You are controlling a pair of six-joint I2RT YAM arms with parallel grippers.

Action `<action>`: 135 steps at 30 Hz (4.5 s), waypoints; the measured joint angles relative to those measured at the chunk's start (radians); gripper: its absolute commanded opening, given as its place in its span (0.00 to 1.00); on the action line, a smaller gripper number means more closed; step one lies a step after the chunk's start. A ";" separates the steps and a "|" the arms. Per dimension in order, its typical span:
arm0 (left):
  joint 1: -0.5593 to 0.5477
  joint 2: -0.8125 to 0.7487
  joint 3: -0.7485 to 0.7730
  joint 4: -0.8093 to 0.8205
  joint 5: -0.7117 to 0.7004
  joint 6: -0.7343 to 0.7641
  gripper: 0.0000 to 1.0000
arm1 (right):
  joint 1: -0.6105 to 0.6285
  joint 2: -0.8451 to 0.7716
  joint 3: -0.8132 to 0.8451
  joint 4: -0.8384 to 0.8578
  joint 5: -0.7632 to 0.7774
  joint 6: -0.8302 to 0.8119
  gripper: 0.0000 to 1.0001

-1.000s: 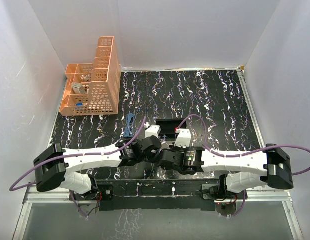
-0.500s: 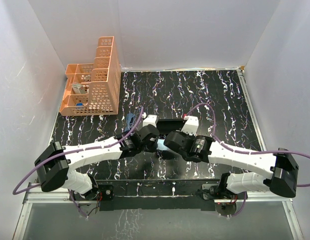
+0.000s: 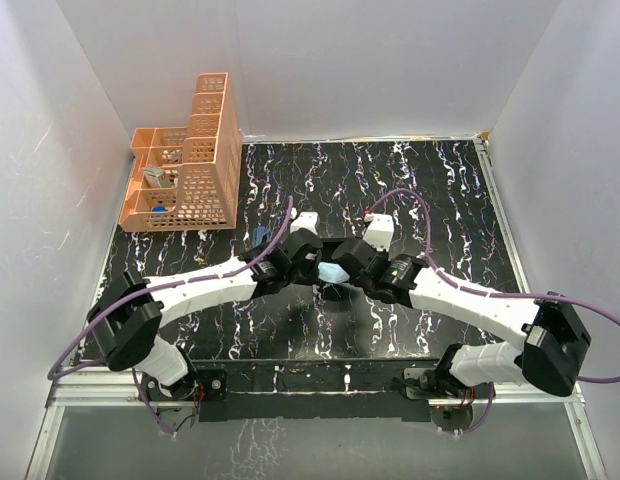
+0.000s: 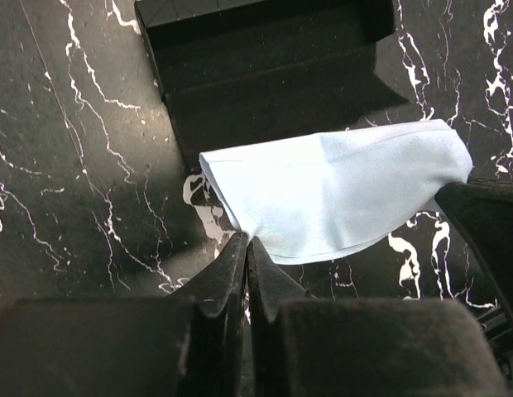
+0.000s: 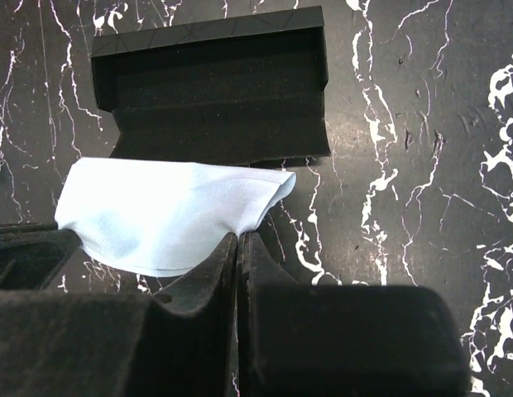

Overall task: Organize the sunglasses
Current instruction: Place the glasses cleaning cloth in the sunglasses case.

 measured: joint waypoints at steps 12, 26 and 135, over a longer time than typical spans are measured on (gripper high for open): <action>0.045 0.076 0.064 0.033 -0.002 0.046 0.00 | -0.095 0.063 0.025 0.093 -0.046 -0.130 0.00; 0.099 0.158 0.127 0.061 -0.009 0.095 0.00 | -0.196 0.107 0.040 0.185 -0.099 -0.222 0.00; 0.174 0.414 0.235 0.142 0.086 0.100 0.00 | -0.360 0.314 -0.066 0.458 -0.243 -0.344 0.00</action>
